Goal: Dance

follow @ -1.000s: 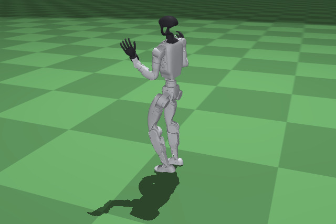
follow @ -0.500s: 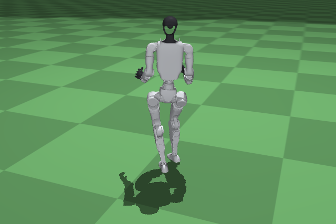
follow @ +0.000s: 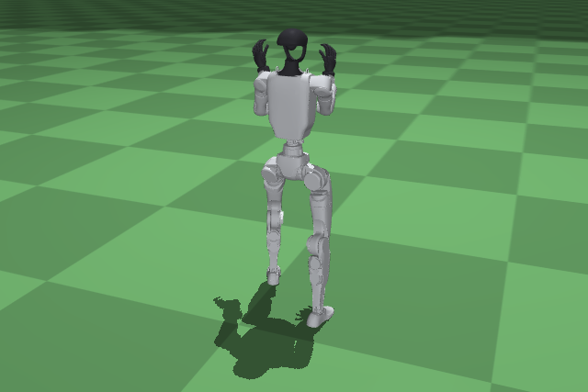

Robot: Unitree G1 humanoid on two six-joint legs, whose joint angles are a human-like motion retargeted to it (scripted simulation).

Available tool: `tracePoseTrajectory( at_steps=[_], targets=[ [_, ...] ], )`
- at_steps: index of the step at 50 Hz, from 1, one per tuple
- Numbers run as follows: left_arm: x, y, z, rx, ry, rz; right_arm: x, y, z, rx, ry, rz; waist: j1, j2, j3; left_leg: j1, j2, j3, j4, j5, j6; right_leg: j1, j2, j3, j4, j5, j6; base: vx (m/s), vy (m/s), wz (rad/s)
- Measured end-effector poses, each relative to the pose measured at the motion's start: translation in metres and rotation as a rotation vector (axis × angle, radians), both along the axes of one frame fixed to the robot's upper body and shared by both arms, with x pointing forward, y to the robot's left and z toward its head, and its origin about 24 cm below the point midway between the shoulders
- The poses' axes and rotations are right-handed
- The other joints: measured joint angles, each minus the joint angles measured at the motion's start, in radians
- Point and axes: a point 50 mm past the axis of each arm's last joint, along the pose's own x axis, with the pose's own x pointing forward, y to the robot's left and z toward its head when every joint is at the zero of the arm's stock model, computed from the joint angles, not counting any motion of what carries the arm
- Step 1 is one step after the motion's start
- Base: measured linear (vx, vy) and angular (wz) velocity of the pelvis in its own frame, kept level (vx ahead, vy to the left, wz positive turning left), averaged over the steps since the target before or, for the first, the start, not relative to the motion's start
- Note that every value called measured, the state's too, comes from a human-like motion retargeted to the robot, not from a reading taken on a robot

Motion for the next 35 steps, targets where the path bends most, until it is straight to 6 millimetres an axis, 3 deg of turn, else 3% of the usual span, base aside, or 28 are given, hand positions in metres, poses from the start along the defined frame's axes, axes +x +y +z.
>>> tracePoseTrajectory(
  at_steps=[2,5,8,10,13,18,20,23,25,27,31,35],
  targets=[
    [-0.031,0.012,0.007,0.048,-0.089,0.078,0.006,-0.025,-0.004,0.051,0.022,-0.081,-0.037,0.0,0.013,-0.012,0.022,-0.036,-0.046,0.087,-0.003,0.008,0.054,-0.026,-0.037,0.001,-0.035,-0.56,-0.08,0.61],
    [-0.074,0.016,0.009,0.103,-0.275,0.201,0.008,-0.074,-0.013,0.123,0.022,-0.232,-0.049,-0.02,0.04,-0.021,0.022,-0.115,-0.07,0.17,-0.034,0.0,0.096,0.036,-0.055,0.019,-0.028,-0.48,-0.01,0.61],
    [-0.109,0.019,-0.009,0.172,-0.409,0.374,-0.001,-0.121,-0.031,0.224,0.018,-0.402,-0.052,-0.038,0.072,-0.07,-0.06,-0.284,0.099,0.02,-0.054,0.003,0.11,-0.012,-0.064,0.026,-0.052,-0.41,0.08,0.62],
    [-0.123,0.02,-0.027,0.215,-0.389,0.48,-0.013,-0.152,-0.051,0.26,0.034,-0.542,-0.034,-0.041,0.088,-0.044,-0.111,-0.286,0.156,-0.062,-0.027,-0.001,0.116,-0.036,-0.059,0.027,-0.066,-0.23,0.14,0.4],
    [-0.143,0.025,-0.059,0.189,-0.223,0.557,-0.032,-0.187,-0.089,0.287,0.119,-0.728,0.024,-0.054,0.105,-0.007,-0.208,-0.317,0.177,-0.092,-0.004,-0.024,0.099,-0.032,-0.041,0.025,-0.08,-0.31,0.22,-0.17],
    [-0.172,0.034,-0.118,0.009,0.208,0.502,-0.068,-0.217,-0.16,0.159,0.399,-0.851,0.046,-0.05,0.086,0.023,-0.439,-0.48,0.234,-0.069,-0.02,-0.071,0.078,-0.007,-0.013,0.021,-0.092,-0.16,0.27,-0.13],
    [-0.179,0.035,-0.14,-0.07,0.377,0.443,-0.087,-0.229,-0.188,0.081,0.548,-0.867,0.072,-0.045,0.083,0.061,-0.495,-0.496,0.217,-0.034,0.032,-0.089,0.065,-0.001,0.01,0.015,-0.093,-0.09,0.31,-0.17],
    [-0.179,0.021,-0.175,-0.166,0.603,0.281,-0.115,-0.243,-0.224,-0.041,0.778,-0.805,0.14,-0.014,0.099,0.132,-0.505,-0.484,0.103,-0.059,0.122,-0.129,0.064,0.026,0.091,-0.012,-0.1,-0.2,0.29,-0.43],
    [-0.175,0.007,-0.199,-0.242,0.731,0.158,-0.129,-0.243,-0.245,-0.085,0.906,-0.704,0.163,0.006,0.108,0.189,-0.498,-0.498,0.022,-0.085,0.13,-0.167,0.076,0.057,0.169,-0.031,-0.107,-0.2,0.24,-0.31],
    [-0.169,-0.008,-0.218,-0.308,0.811,0.059,-0.131,-0.227,-0.259,-0.121,0.971,-0.539,0.188,0.017,0.107,0.222,-0.5,-0.521,-0.034,-0.074,0.118,-0.199,0.089,0.082,0.248,-0.05,-0.117,-0.11,0.13,-0.6],
    [-0.134,-0.051,-0.24,-0.421,0.812,-0.177,-0.113,-0.151,-0.268,-0.113,0.912,-0.085,0.222,0.014,0.107,0.264,-0.469,-0.444,-0.099,-0.067,0.112,-0.274,0.124,0.102,0.43,-0.037,-0.18,-0.13,0.05,-0.79],
    [-0.086,-0.084,-0.221,-0.35,0.614,-0.387,-0.081,-0.067,-0.24,-0.102,0.726,0.302,0.259,0.006,0.127,0.241,-0.493,-0.464,-0.07,-0.091,0.102,-0.381,0.103,0.068,0.631,0.049,-0.222,-0.3,0.08,-0.64]
  ],
)
